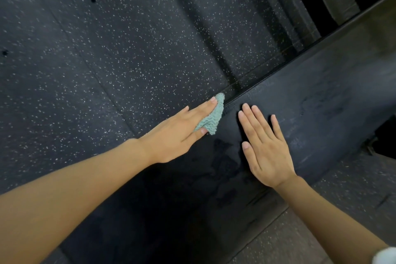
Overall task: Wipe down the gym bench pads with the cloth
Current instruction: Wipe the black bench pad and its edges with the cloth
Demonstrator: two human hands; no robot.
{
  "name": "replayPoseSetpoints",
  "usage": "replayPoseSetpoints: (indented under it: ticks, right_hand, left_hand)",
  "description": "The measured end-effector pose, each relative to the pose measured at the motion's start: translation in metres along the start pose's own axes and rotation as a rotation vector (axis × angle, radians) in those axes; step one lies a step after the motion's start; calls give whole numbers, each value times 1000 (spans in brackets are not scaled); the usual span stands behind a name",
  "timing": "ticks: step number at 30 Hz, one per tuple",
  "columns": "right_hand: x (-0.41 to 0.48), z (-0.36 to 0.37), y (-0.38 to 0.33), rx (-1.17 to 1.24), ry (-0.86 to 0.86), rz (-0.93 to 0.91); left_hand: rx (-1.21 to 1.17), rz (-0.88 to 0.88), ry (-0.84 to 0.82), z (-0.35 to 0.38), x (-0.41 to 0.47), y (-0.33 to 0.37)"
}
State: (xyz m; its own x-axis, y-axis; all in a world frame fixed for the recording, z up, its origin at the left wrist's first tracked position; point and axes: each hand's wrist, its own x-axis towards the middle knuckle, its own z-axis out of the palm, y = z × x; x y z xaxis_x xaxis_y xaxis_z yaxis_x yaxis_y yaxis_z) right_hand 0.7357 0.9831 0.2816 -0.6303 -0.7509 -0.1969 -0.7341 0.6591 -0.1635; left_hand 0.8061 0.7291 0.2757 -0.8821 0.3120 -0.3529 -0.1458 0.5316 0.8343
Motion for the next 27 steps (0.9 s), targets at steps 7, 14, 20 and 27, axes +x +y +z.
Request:
replayPoseSetpoints:
  ticks: [7,14,20,27]
  right_hand:
    - [0,1,1,-12,-5,13]
    - [1,2,0,-13,14,19]
    - [1,3,1,-20,26,21]
    - [1,3,1,-20,30,22]
  left_hand:
    - [10,-15,-25,-1,-19,-7]
    - [8,9,-16,-1,2,-4]
    - [13,48,38,1,43,12]
    - [16,78,6,-1,39,8]
